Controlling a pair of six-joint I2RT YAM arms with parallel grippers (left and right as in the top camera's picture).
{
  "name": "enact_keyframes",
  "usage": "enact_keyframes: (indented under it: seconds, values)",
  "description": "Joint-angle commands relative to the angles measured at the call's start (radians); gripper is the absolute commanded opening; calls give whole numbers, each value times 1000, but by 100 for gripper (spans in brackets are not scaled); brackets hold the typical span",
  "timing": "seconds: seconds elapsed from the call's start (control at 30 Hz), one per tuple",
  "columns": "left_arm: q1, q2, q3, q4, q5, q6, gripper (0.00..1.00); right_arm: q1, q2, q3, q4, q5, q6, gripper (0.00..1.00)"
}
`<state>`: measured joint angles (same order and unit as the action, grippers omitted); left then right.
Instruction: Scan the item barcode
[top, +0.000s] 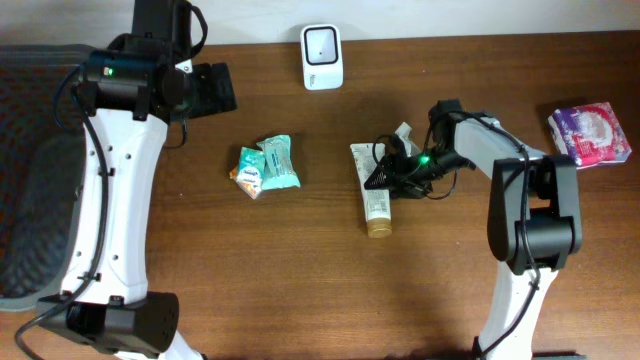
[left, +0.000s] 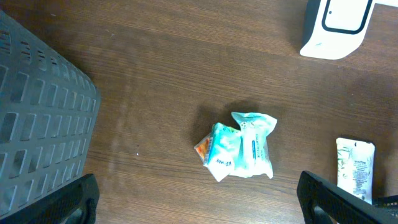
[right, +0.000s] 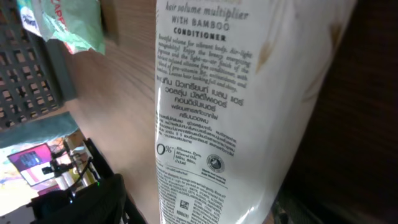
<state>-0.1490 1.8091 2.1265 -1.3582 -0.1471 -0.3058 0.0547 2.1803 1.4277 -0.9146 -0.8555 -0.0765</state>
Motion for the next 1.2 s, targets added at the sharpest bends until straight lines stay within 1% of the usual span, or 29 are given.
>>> enact_keyframes:
  seconds: [0.0,0.07,0.13,0.2,0.23,0.3,0.33,0.47,0.5,0.53,0.57,0.6,0.63,0.67,0.7,0.73,0.8,0.83,0.93,1.0,1.03,1.07,1.17]
  values:
    - [2,-3,10,2,-7,12,99,4,51,-89,68,122,61,64]
    - [2,-3,10,2,-7,12,99,6,51,-93,85,134,119,62]
    - [2,-3,10,2,-7,12,99,4,51,-85,85,134,158,68]
    - [2,-3,10,2,-7,12,99,4,49,-53,66,143,226,70]
    - [2,-3,10,2,-7,12,99,7,44,-27,33,187,244,70]
    - [2,-3,10,2,-7,12,99,31,34,39,-60,325,259,75]
    - [2,-3,10,2,-7,12,99,51,34,68,-89,381,281,76]
    - [2,-3,10,2,-8,12,99,135,35,85,-84,553,387,76]
    - [2,-3,10,2,-7,12,99,163,35,84,-67,576,394,74]
    - [2,-3,10,2,-7,12,99,180,35,83,-55,576,400,70]
    - [2,-3,10,2,-7,12,99,196,35,76,-45,575,400,63]
    - [2,-3,10,2,-7,12,99,206,35,67,-34,575,400,56]
    - [2,-3,10,2,-7,12,99,209,35,50,-12,559,399,40]
    - [2,-3,10,2,-7,12,99,207,36,37,7,528,398,27]
    - [2,-3,10,2,-7,12,99,207,36,30,15,506,385,24]
    - [2,-3,10,2,-7,12,99,207,36,30,16,500,369,16]
    - [2,-3,10,2,-7,12,99,201,36,47,5,490,369,4]
    - [2,-3,10,2,-7,12,100,198,36,66,-13,480,364,4]
    - [2,-3,10,2,-7,12,99,195,35,208,-143,475,317,4]
    - [2,-3,10,2,-7,12,99,195,35,301,-202,475,317,7]
    - [2,-3,10,2,-7,12,99,195,35,321,-208,474,317,6]
    - [2,-3,10,2,-7,12,99,196,35,326,-211,474,317,4]
    - [2,-3,10,2,-8,12,99,199,35,326,-215,479,317,4]
